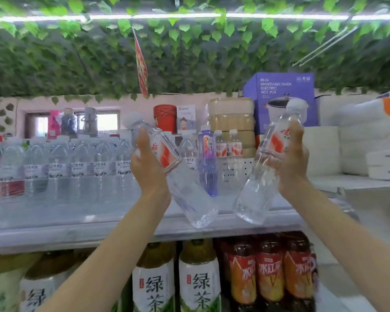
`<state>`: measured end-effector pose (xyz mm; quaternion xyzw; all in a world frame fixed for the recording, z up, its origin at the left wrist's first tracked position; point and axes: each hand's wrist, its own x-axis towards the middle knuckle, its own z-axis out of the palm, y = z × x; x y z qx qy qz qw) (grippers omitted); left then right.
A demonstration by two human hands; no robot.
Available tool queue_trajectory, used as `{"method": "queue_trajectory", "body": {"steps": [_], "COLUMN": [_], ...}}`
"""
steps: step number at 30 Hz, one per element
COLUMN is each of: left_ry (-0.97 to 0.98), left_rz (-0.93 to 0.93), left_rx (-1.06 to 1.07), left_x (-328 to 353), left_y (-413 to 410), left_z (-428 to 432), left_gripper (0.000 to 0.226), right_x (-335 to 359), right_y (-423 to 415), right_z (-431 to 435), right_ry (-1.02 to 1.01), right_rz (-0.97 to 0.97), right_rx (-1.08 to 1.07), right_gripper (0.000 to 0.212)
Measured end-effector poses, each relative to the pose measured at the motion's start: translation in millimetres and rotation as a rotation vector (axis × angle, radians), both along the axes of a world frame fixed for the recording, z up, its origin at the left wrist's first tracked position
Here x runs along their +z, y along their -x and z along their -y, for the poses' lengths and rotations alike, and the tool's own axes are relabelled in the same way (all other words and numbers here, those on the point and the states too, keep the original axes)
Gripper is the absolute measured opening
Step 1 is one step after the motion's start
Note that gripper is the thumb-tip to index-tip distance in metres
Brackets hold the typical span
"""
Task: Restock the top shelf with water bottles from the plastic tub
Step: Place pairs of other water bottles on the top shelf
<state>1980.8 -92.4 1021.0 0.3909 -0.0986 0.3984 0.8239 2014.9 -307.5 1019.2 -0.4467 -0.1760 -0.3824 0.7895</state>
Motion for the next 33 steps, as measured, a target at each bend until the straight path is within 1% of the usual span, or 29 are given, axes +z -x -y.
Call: {"method": "queue_trajectory", "body": {"steps": [1,3,5,7,8,10,12,13,15,16,18,20,23,24,26,27,29,30,31,33], "left_ry": [0.02,0.083,0.155,0.194,0.207,0.229,0.219,0.201,0.175,0.167,0.158,0.143,0.095,0.086,0.067,0.066,0.072,0.08,0.092,0.127], "left_rz": [0.011,0.018,0.018,0.02,0.019,0.031,0.052,0.062,0.073,0.08,0.082,0.069,0.071,0.076,0.079,0.075,0.057,0.045,0.037,0.029], "left_rx": [-0.005,-0.055,-0.108,-0.147,-0.157,-0.162,-0.144,-0.121,-0.09,-0.092,-0.089,-0.071,-0.072,-0.071,-0.076,-0.077,-0.076,-0.066,-0.056,-0.061], "left_x": [0.1,1.3,3.1,5.8,7.8,12.3,15.1,16.1,16.7,15.8,13.2,8.9,5.3,6.2,6.7,6.0,2.3,1.2,0.2,0.9], "left_y": [-6.3,-16.4,-26.4,-38.2,-43.5,-54.4,-67.7,-74.3,-85.5,-91.3,-103.9,-114.3,-123.9,-124.7,-126.5,-127.5,-128.4,-127.6,-127.1,-123.7], "left_z": [-0.4,0.6,1.8,3.5,5.1,8.1,10.9,11.8,13.9,14.9,16.0,16.5,15.3,14.5,11.4,9.8,9.2,9.5,9.4,10.8], "left_gripper": [0.046,0.04,0.034,0.039,0.039,0.035,0.043,0.046,0.037,0.035,0.035,0.034,0.02,0.02,0.023,0.029,0.046,0.048,0.043,0.029], "right_x": [7.4,21.2,32.5,43.8,49.8,61.5,70.7,74.2,78.2,75.9,62.7,43.3,25.4,26.2,28.5,28.5,25.8,24.0,22.7,22.4], "right_y": [-6.1,-17.7,-33.0,-52.3,-64.2,-86.5,-111.1,-123.2,-145.8,-156.4,-175.1,-192.4,-215.3,-218.8,-224.0,-223.7,-222.5,-222.2,-221.6,-224.5], "right_z": [2.9,8.1,13.8,17.4,18.2,16.5,11.1,6.9,-0.8,-4.0,-7.9,-9.6,-5.2,-3.5,-2.2,-3.2,-4.3,-2.9,-1.5,1.8], "right_ry": [0.01,0.057,0.133,0.186,0.203,0.222,0.224,0.247,0.33,0.377,0.495,0.583,0.636,0.665,0.76,0.802,0.815,0.811,0.815,0.838], "right_rz": [0.014,0.066,0.098,0.142,0.159,0.135,0.101,0.096,0.057,0.031,0.0,-0.032,-0.045,-0.065,-0.12,-0.133,-0.191,-0.237,-0.281,-0.325], "right_rx": [-0.017,-0.082,-0.158,-0.173,-0.172,-0.176,-0.197,-0.196,-0.133,-0.066,0.028,0.074,0.111,0.127,0.147,0.159,0.195,0.207,0.223,0.252], "right_gripper": [0.073,0.071,0.056,0.037,0.035,0.038,0.04,0.047,0.082,0.093,0.087,0.082,0.069,0.07,0.086,0.091,0.089,0.088,0.087,0.076]}}
